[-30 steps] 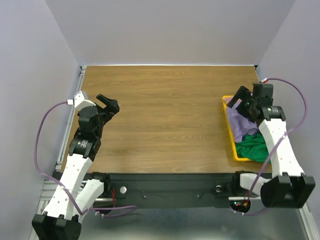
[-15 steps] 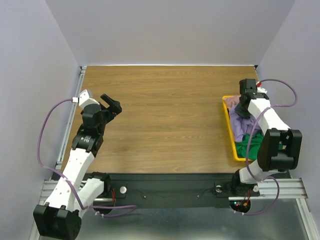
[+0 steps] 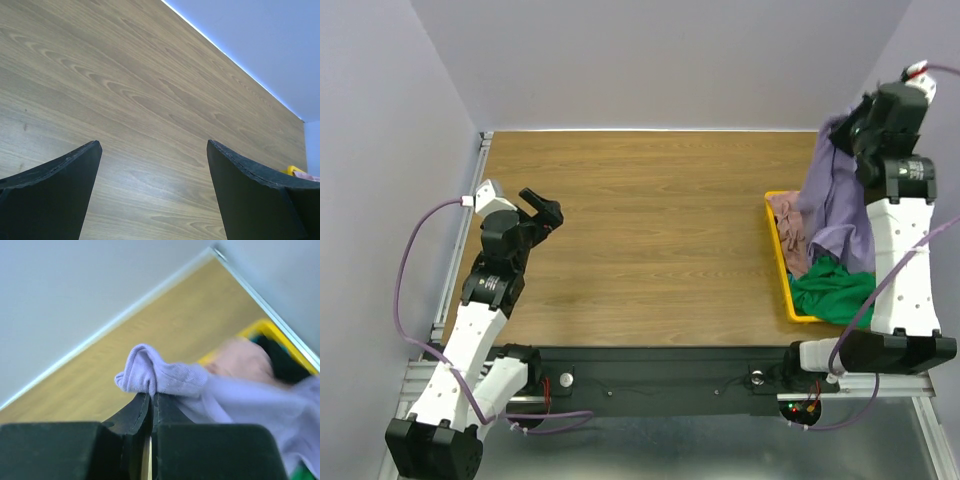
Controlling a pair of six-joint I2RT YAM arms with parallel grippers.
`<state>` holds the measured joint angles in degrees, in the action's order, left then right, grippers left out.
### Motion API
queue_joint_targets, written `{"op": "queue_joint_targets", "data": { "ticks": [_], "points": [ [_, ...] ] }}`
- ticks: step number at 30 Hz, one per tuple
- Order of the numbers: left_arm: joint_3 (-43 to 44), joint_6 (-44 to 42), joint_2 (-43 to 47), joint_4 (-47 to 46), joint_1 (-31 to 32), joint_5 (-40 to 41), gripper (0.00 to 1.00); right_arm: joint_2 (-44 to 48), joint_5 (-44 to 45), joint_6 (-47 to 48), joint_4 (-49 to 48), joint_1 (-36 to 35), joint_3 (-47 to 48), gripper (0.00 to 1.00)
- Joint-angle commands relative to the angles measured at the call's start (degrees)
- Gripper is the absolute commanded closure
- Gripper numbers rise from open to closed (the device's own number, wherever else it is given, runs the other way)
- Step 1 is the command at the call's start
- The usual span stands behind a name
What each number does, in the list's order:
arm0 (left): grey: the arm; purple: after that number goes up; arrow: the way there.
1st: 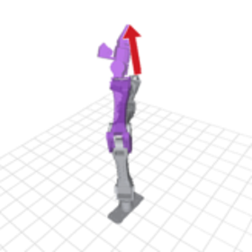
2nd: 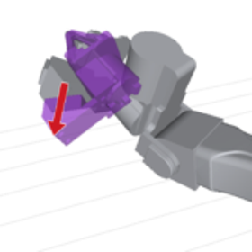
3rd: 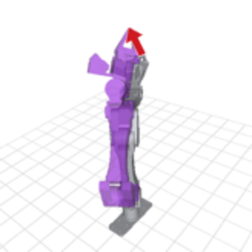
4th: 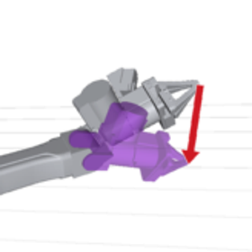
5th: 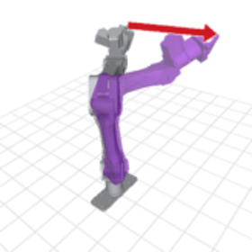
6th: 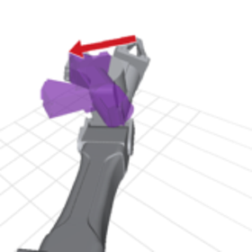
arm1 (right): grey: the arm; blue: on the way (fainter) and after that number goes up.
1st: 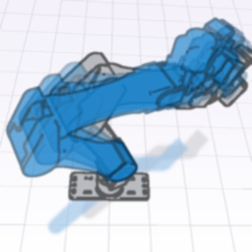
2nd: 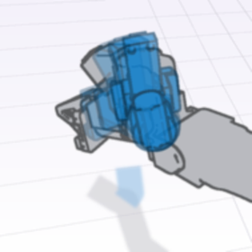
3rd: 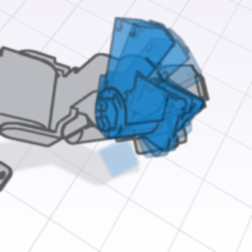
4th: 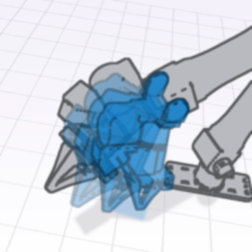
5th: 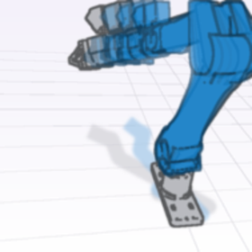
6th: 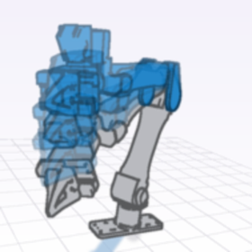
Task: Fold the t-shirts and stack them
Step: Move the tshirt to the center of the board
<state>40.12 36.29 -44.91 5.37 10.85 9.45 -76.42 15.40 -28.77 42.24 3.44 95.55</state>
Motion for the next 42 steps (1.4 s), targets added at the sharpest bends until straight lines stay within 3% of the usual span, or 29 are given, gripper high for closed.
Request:
{"op": "queue_joint_targets", "data": {
  "ticks": [1,2,5,10,15,17,20,22,23,25,26,29,30,32,33,34,39,42],
  "points": [
    [1.1,0.97,1.84,-1.85,-0.04,-0.66,0.01,-2.75,-22.56,5.39,-5.49,-0.01,12.12,1.0],
    [1.19,1.32,2.01,-1.68,-0.04,-0.49,0.01,-3.81,-30.35,5.57,-6.2,-0.1,16.9,1.0],
    [1.8,2.81,2.45,-0.45,-0.04,0.56,0.01,-9.17,-38.4,5.92,-9.27,-3.34,26.74,1.0],
    [2.42,5.36,2.89,3.06,-0.04,4.24,0.01,-20.57,-34.2,8.65,-11.99,-22.64,40.67,0.99],
    [3.91,8.7,3.07,9.03,-0.04,11.7,0.01,-29.21,-35.35,10.14,-16.74,-36.81,48.75,1.0],
    [4.53,10.46,3.33,11.32,-0.04,13.74,0.01,-30.88,-34.74,10.67,-17.36,-39.47,48.68,1.0],
    [5.32,13.27,3.95,15.19,-0.04,16.64,0.01,-28.01,-32.22,8.66,-17.98,-40.27,41.41,1.0],
    [5.32,15.37,4.65,17.21,-0.04,18.75,0.01,-23.8,-24.76,8.21,-17.89,-40.27,27.86,1.0],
    [5.32,16.08,4.83,18.61,-0.04,19.72,0.01,-19.34,-13.32,7.69,-18.07,-40.18,21.93,0.99],
    [5.23,17.75,5.18,19.15,-0.04,20.07,0.01,-14.92,-2.01,7.42,-18.07,-39.83,11.99,0.99],
    [5.06,17.85,5.53,19.16,-0.04,19.9,0.01,-13.24,6.58,6.2,-17.98,-39.31,1.59,0.99],
    [4.62,17.58,5.18,19.07,-0.04,20.25,0.01,-6.82,11.84,3.38,-18.07,-33.96,-12.1,0.89],
    [4.1,17.67,4.92,19.24,-0.13,20.51,0.01,-5.5,10.11,2.33,-18.16,-29.42,-18.4,0.69],
    [3.3,18.37,3.95,19.16,-0.04,20.08,0.01,-5.32,8.25,1.71,-17.98,-26.04,-22.32,0.38],
    [2.43,18.29,3.51,18.63,-0.13,18.95,0.01,-5.66,8.59,2.23,-17.89,-25.33,-24.51,0.07],
    [1.9,18.03,2.38,18.11,-0.13,17.98,0.01,-5.58,8.68,2.75,-17.89,-25.33,-25.14,0.0],
    [-0.3,16.62,-1.67,17.65,-0.13,14.45,0.01,-1.63,-0.97,3.91,-18.07,-25.68,-28.74,0.0],
    [-0.83,16.36,-4.22,18.54,-0.13,11.57,0.02,2.31,-2.38,2.16,-17.89,-26.99,-34.36,0.0]
  ]
}}
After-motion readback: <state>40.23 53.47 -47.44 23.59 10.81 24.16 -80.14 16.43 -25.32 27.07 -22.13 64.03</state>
